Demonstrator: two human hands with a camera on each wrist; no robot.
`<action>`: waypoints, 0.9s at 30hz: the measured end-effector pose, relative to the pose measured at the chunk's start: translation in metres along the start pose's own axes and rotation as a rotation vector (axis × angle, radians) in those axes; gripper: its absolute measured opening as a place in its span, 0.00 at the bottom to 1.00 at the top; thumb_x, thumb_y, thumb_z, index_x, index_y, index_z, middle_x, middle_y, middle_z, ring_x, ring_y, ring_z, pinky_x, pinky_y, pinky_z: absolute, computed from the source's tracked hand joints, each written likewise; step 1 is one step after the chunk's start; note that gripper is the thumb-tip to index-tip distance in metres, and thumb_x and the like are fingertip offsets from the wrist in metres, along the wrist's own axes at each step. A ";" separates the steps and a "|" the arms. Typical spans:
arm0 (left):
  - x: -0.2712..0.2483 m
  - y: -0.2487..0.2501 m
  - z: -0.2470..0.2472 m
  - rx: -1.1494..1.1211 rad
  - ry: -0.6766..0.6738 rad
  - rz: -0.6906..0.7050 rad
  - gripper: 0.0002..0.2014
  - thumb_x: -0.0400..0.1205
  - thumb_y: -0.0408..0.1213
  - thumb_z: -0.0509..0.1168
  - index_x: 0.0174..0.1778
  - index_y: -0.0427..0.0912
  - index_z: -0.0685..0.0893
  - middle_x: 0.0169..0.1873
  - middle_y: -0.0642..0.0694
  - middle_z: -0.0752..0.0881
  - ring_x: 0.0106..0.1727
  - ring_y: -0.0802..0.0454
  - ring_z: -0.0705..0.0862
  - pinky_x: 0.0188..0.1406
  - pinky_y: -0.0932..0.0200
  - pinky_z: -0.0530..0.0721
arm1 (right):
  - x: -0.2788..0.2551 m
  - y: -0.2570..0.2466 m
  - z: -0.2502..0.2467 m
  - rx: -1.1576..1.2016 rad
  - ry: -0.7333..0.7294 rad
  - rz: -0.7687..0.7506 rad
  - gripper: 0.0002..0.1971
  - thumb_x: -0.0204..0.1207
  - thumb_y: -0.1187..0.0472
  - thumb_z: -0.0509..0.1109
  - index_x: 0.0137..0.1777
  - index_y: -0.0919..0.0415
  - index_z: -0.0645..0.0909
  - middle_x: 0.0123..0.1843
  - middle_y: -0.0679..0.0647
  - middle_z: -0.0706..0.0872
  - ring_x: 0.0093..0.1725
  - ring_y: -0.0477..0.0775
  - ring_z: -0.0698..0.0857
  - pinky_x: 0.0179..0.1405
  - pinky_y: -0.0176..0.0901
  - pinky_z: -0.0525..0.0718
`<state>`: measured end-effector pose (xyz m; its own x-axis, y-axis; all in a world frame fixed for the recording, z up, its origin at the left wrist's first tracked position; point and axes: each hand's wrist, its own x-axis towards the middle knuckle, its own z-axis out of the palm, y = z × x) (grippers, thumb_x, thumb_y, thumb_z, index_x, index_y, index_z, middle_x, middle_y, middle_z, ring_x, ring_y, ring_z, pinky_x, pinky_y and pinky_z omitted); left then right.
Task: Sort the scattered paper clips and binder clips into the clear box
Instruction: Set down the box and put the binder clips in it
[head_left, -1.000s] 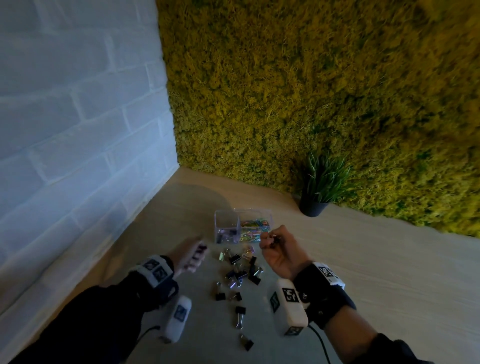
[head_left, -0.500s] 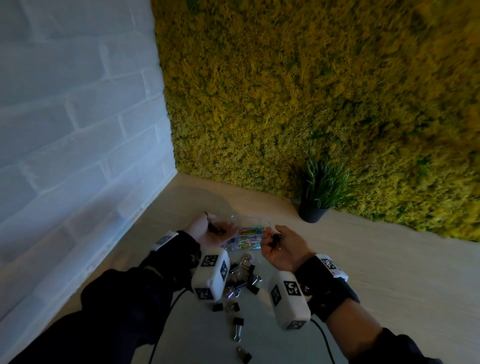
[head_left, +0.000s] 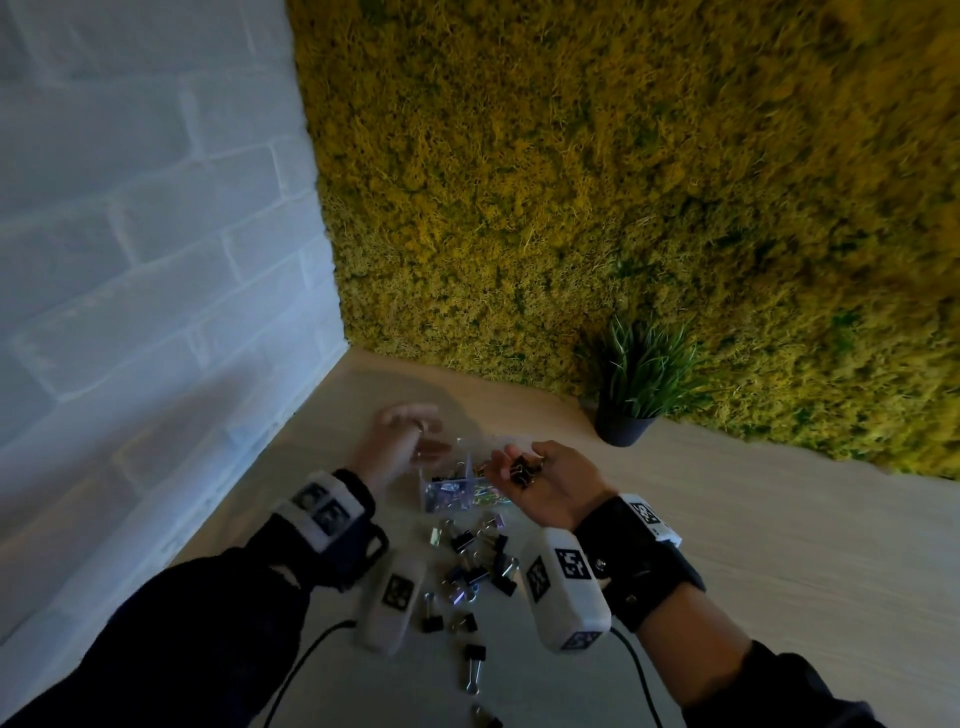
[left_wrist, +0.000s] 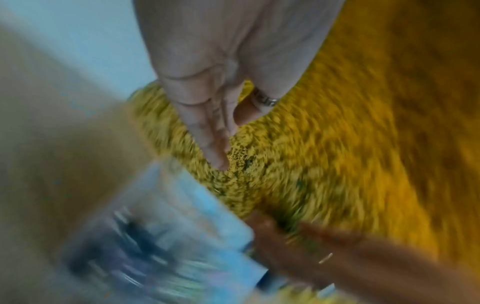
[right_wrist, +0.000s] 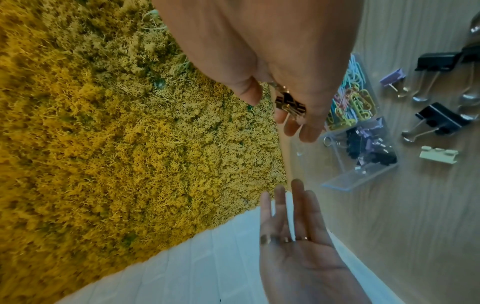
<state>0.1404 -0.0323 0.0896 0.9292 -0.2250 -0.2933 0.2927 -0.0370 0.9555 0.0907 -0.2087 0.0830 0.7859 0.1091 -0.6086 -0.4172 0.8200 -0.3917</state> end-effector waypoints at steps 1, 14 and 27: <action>0.001 -0.003 -0.002 0.241 0.014 0.166 0.23 0.78 0.32 0.61 0.71 0.35 0.71 0.63 0.39 0.79 0.56 0.44 0.82 0.47 0.58 0.84 | 0.001 0.001 0.002 -0.029 0.013 -0.002 0.18 0.86 0.59 0.48 0.40 0.68 0.71 0.39 0.64 0.74 0.36 0.58 0.70 0.21 0.44 0.87; 0.029 -0.048 -0.006 0.718 -0.088 0.111 0.30 0.71 0.26 0.73 0.69 0.40 0.74 0.68 0.42 0.75 0.66 0.45 0.77 0.53 0.61 0.73 | 0.030 0.021 0.044 -0.202 0.146 0.030 0.18 0.85 0.61 0.49 0.37 0.70 0.70 0.35 0.62 0.72 0.35 0.58 0.73 0.71 0.45 0.71; 0.018 -0.047 -0.017 0.629 -0.060 0.098 0.39 0.71 0.33 0.74 0.76 0.43 0.62 0.70 0.41 0.68 0.71 0.44 0.70 0.62 0.56 0.70 | -0.008 0.016 0.042 -0.399 -0.110 -0.053 0.14 0.85 0.62 0.50 0.43 0.70 0.73 0.26 0.60 0.85 0.20 0.53 0.85 0.32 0.46 0.86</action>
<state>0.1472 -0.0180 0.0389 0.9255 -0.3095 -0.2183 0.0012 -0.5740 0.8189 0.0970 -0.1729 0.1111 0.8460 0.1495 -0.5119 -0.5021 0.5463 -0.6704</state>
